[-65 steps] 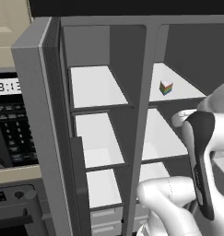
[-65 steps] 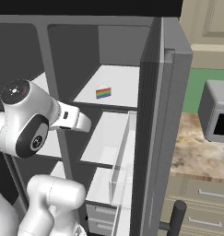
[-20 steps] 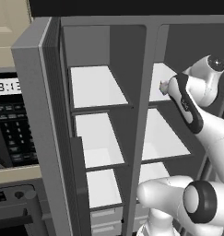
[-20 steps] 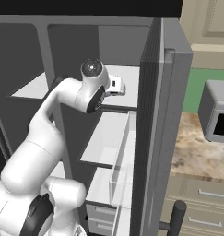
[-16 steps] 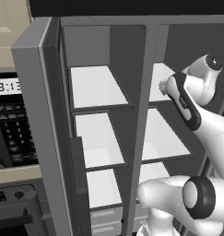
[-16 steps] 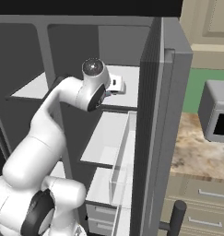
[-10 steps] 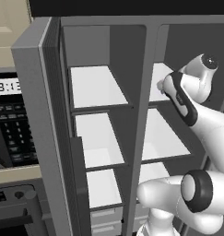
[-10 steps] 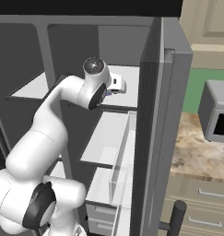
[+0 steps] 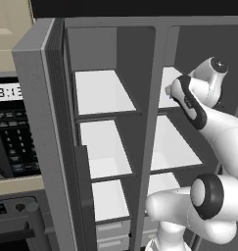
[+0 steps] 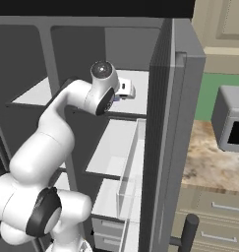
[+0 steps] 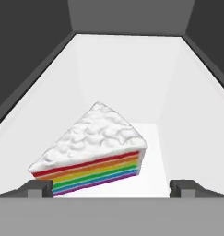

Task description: Take the cake and cupcake from the fridge and place them on the empty tray on the dining counter.

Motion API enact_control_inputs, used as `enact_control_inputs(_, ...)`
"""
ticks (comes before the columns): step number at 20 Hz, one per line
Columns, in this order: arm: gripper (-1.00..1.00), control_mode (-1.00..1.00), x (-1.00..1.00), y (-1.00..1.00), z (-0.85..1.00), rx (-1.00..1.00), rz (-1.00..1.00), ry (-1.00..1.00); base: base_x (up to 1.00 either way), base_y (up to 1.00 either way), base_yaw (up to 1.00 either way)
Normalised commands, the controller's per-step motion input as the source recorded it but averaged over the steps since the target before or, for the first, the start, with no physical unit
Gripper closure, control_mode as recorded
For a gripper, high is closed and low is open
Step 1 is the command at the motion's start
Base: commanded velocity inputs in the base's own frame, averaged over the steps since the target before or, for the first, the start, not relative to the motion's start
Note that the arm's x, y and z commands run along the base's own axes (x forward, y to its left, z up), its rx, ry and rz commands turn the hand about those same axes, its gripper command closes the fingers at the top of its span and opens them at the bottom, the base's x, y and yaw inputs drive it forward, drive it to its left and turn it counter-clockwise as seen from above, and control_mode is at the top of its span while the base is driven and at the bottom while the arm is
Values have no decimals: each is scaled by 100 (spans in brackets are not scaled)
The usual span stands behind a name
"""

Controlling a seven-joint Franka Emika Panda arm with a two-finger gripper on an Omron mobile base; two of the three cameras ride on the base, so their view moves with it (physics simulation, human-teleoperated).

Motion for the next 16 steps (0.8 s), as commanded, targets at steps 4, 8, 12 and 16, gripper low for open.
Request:
enact_control_inputs(4, -100, -100, 7, 0, 0, 0, 0, 1, 0, 0, 0)
enact_control_inputs(8, -100, -100, 11, 6, -7, 0, 0, 2, 0, 0, 0)
enact_control_inputs(12, -100, -100, 16, 11, -11, 0, 0, 0, 0, 0, 0)
enact_control_inputs(16, -100, -100, 19, 12, -5, 0, 0, 0, 0, 0, 0)
